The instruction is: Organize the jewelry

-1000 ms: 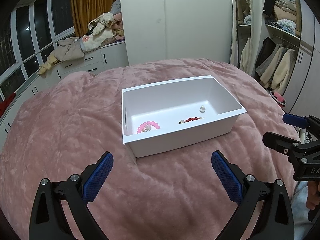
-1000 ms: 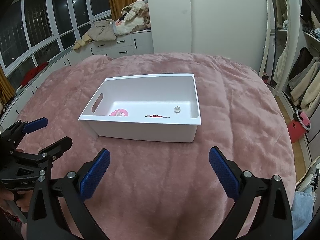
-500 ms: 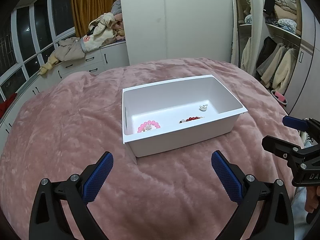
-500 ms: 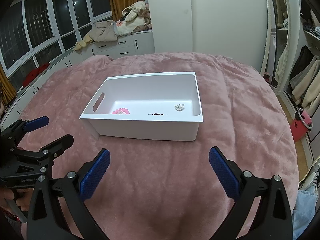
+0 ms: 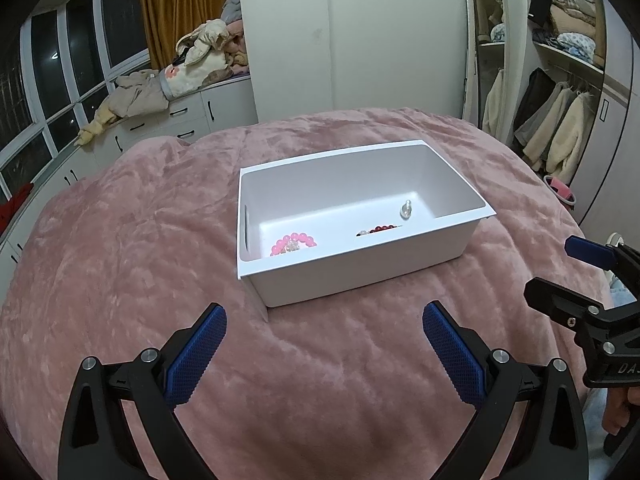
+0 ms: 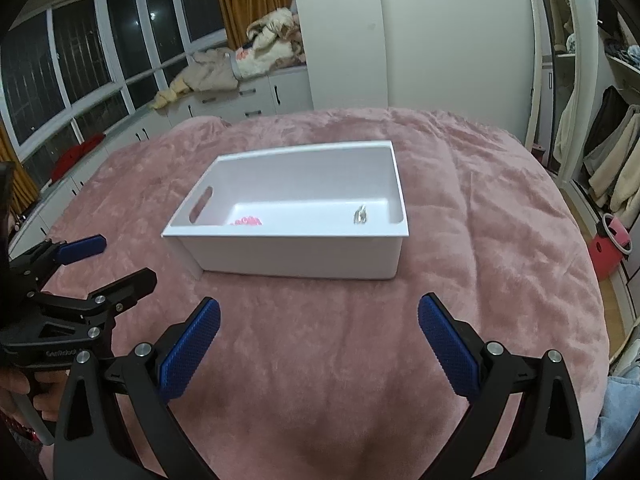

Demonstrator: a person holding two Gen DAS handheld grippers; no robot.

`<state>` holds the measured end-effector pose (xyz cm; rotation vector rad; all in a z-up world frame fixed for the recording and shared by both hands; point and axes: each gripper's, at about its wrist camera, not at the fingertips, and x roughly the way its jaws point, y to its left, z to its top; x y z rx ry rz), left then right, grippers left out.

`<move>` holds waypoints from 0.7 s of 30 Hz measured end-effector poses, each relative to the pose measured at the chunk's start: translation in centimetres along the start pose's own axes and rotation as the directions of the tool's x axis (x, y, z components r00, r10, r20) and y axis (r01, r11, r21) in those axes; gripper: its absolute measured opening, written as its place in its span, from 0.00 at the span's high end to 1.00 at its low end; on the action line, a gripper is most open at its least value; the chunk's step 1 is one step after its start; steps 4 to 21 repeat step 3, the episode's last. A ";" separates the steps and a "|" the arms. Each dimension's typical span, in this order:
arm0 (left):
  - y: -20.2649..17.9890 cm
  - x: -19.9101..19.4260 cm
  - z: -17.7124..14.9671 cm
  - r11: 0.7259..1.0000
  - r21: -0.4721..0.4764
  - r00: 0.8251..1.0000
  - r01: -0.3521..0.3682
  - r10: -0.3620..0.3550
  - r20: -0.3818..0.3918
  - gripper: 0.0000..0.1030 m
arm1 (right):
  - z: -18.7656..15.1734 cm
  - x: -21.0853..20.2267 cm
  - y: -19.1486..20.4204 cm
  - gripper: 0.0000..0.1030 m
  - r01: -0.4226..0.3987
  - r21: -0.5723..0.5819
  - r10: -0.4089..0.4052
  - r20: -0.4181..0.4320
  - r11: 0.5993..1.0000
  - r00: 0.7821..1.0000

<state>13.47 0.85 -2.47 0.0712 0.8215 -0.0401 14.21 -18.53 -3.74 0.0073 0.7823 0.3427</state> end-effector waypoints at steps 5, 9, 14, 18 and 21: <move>0.0 0.0 0.0 1.000 -0.003 1.000 -0.001 0.001 -0.001 0.04 | -0.5 -0.5 -0.3 0.05 -0.016 0.009 0.015 0.054 1.000 0.998; 0.0 0.0 0.0 1.000 -0.003 1.000 -0.001 0.001 -0.001 0.04 | -0.5 -0.5 -0.3 0.05 -0.016 0.009 0.015 0.054 1.000 0.998; 0.0 0.0 0.0 1.000 -0.003 1.000 -0.001 0.001 -0.001 0.04 | -0.5 -0.5 -0.3 0.05 -0.016 0.009 0.015 0.054 1.000 0.998; 0.0 0.0 0.0 1.000 -0.003 1.000 -0.001 0.001 -0.001 0.04 | -0.5 -0.5 -0.3 0.05 -0.016 0.009 0.015 0.054 1.000 0.998; 0.0 0.0 0.0 1.000 -0.003 1.000 -0.001 0.001 -0.001 0.04 | -0.5 -0.5 -0.3 0.05 -0.016 0.009 0.015 0.054 1.000 0.998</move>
